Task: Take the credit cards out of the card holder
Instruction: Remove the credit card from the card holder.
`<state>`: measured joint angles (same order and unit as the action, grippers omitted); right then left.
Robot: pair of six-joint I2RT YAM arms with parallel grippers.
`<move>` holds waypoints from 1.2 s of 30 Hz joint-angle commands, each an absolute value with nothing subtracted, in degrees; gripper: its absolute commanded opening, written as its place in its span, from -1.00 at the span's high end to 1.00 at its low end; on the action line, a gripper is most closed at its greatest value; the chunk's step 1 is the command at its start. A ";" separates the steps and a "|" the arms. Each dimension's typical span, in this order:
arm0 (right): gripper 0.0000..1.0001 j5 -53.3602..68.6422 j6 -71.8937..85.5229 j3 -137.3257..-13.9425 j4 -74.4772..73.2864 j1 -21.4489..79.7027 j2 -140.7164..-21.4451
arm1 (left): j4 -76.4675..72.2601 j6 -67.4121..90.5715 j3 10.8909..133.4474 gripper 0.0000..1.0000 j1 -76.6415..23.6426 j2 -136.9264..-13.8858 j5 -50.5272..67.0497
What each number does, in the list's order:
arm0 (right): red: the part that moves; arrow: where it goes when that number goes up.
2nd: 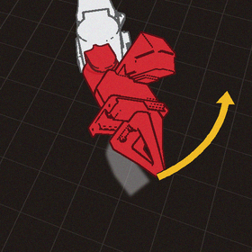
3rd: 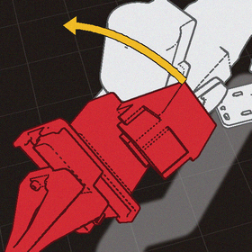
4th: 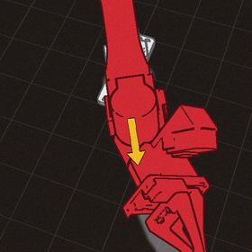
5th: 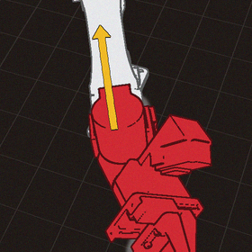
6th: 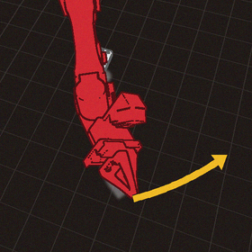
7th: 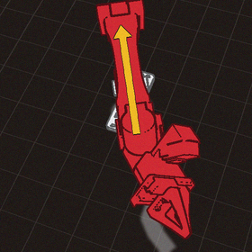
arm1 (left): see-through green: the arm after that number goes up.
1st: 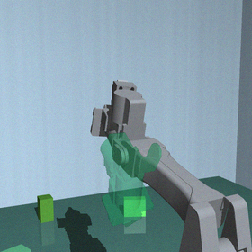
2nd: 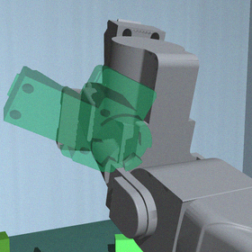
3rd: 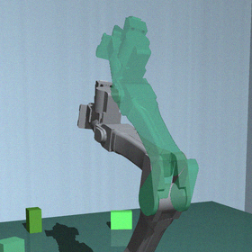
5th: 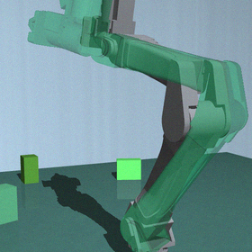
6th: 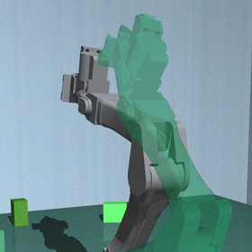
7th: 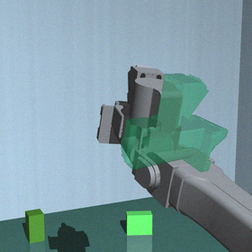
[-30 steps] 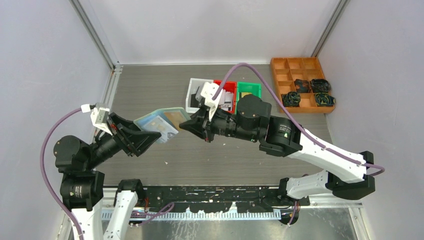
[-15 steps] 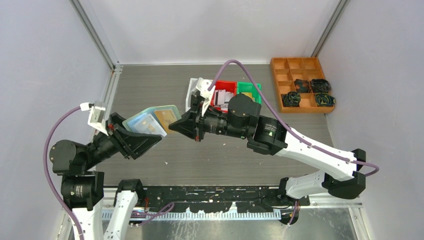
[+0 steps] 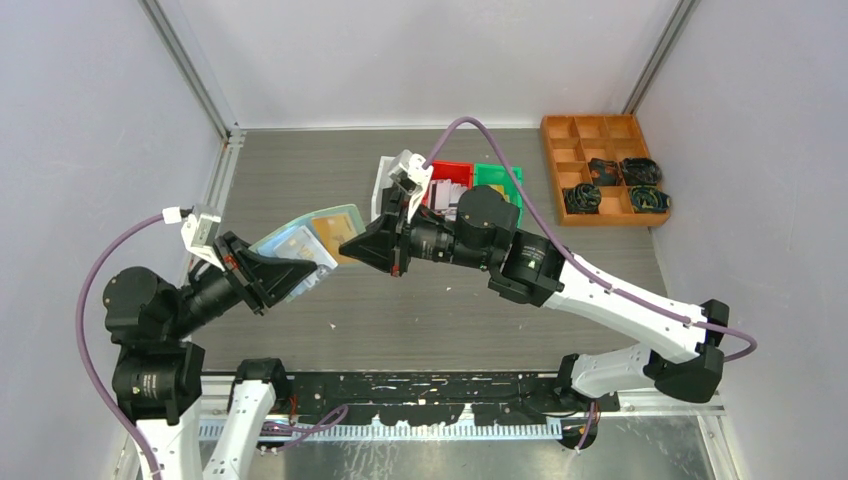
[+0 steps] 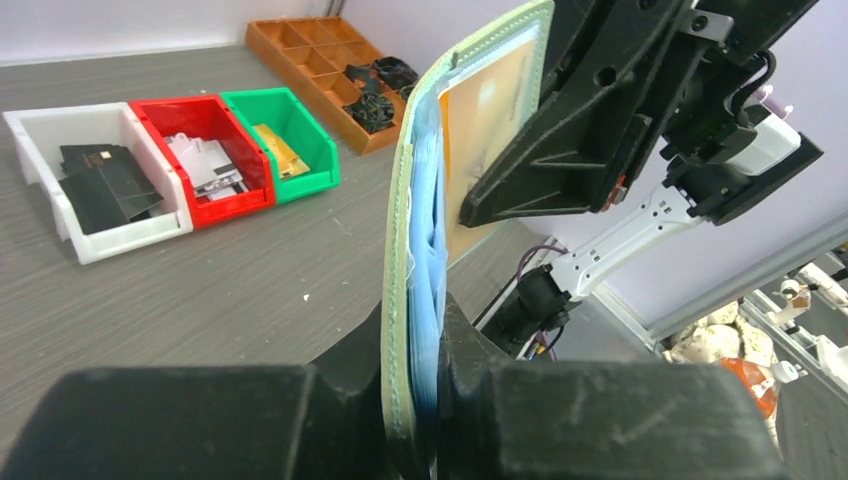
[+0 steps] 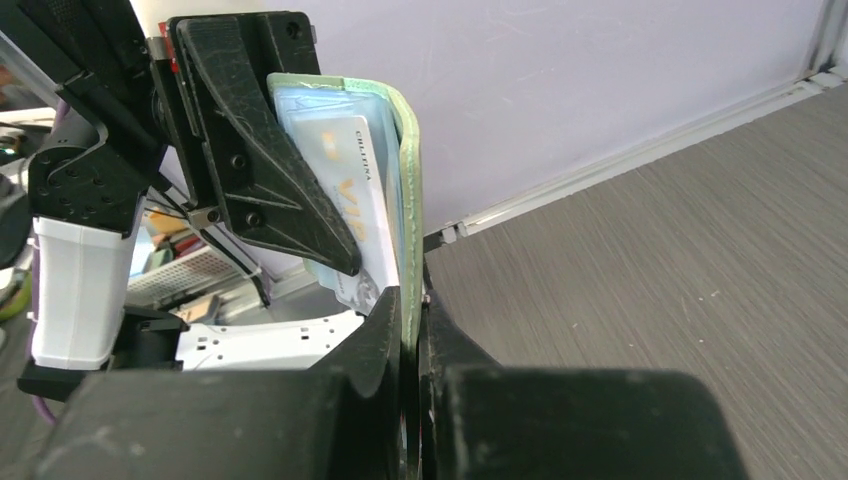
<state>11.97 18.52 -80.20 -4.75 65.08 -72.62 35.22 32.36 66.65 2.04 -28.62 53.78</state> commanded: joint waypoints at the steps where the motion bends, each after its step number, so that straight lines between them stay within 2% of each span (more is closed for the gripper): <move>1: 0.98 16.21 23.77 -78.44 4.58 61.94 -68.98 | 39.10 26.46 70.96 0.88 2.04 -29.61 50.05; 4: 0.88 17.96 27.23 -75.34 7.59 59.14 -67.73 | 38.85 26.32 71.68 0.92 2.03 -30.01 53.87; 8: 0.43 24.49 33.59 -72.92 11.89 54.89 -68.80 | 42.04 23.92 71.76 1.00 2.02 -31.45 57.21; 10: 0.06 28.52 36.37 -73.01 12.47 52.54 -69.88 | 45.90 20.87 71.95 1.00 2.02 -32.60 56.52; 11: -0.42 30.03 38.04 -72.90 13.08 51.19 -70.36 | 48.07 19.22 72.11 1.00 2.02 -33.24 55.77; 12: -0.76 31.33 39.26 -72.72 13.40 49.61 -70.45 | 50.26 17.76 72.15 1.00 2.02 -34.02 54.60; 13: -0.95 32.30 40.26 -72.58 13.61 48.18 -70.44 | 52.18 16.43 72.31 1.00 2.02 -34.89 53.57; 17: -0.99 32.00 40.80 -71.01 11.48 42.74 -68.71 | 58.72 12.07 73.93 1.00 2.02 -38.21 50.90; 21: -0.99 31.56 37.73 -74.31 3.08 40.95 -67.62 | 62.86 9.65 75.06 1.00 2.03 -41.38 45.68; 23: -0.89 33.41 38.76 -74.76 3.25 40.92 -67.41 | 66.23 7.75 76.27 1.00 2.02 -44.52 43.77; 27: -0.58 40.18 53.74 -71.47 19.09 41.41 -72.38 | 69.66 5.11 78.39 1.00 2.05 -48.52 46.10; 31: -0.43 45.32 65.02 -69.58 33.57 45.35 -79.93 | 67.96 5.58 78.94 1.00 2.02 -48.89 51.70; 36: -0.33 47.12 68.51 -70.30 37.98 48.62 -85.60 | 68.36 5.90 80.29 0.99 2.02 -48.69 58.30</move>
